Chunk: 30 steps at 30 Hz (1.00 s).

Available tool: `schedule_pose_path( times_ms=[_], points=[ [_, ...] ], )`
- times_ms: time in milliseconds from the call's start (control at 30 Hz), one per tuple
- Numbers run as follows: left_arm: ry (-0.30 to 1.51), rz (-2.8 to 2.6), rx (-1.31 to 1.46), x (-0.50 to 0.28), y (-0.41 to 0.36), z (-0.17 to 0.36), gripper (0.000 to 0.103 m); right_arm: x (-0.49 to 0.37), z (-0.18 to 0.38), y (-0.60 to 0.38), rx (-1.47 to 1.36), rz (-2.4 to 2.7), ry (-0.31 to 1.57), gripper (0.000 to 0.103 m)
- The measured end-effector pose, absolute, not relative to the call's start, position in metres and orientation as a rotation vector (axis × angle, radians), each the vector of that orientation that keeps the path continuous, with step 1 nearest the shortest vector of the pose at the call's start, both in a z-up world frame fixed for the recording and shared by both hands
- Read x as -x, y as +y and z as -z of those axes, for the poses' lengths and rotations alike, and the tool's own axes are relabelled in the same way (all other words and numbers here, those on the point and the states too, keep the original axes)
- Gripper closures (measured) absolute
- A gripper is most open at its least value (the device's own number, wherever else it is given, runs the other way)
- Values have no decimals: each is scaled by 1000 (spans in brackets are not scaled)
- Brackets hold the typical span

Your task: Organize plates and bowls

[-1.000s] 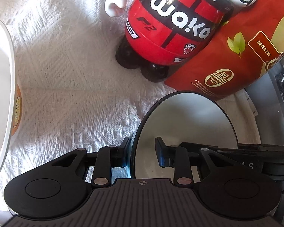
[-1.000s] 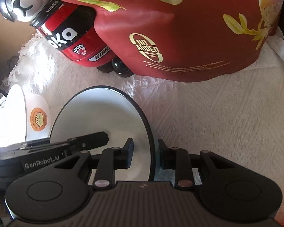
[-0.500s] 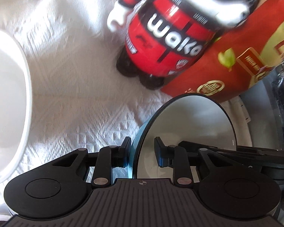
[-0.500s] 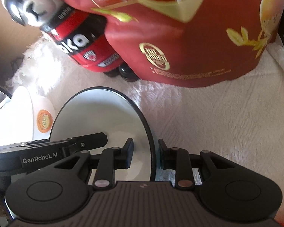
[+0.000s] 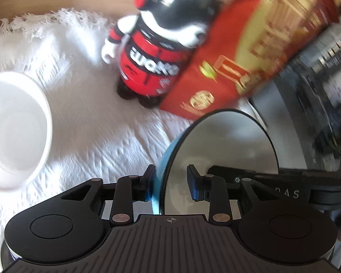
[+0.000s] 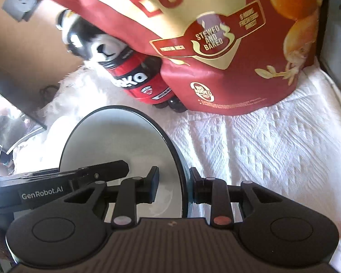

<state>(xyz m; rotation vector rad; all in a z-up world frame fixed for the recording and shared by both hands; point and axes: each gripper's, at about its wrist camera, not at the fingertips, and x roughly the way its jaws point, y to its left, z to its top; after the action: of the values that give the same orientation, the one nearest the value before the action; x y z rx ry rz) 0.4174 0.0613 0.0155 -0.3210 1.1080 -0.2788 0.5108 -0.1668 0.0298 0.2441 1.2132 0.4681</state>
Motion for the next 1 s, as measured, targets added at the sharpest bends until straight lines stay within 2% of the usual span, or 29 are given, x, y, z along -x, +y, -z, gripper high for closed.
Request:
schedule_pose_path(
  times_ms=[200, 500, 700, 1000],
  points=[
    [1153, 348, 324, -376, 50, -4, 70, -474, -39, -182, -214, -454, 1224, 73],
    [1210, 358, 267, -328, 39, 22, 70, -421, -12, -196, -222, -445, 1296, 73],
    [1195, 338, 260, -319, 39, 29, 72, -408, 16, -195, -210, -426, 1342, 72],
    [1172, 333, 280, -316, 48, 24, 75, -404, 14, -191, -144, -449, 1309, 72]
  ],
)
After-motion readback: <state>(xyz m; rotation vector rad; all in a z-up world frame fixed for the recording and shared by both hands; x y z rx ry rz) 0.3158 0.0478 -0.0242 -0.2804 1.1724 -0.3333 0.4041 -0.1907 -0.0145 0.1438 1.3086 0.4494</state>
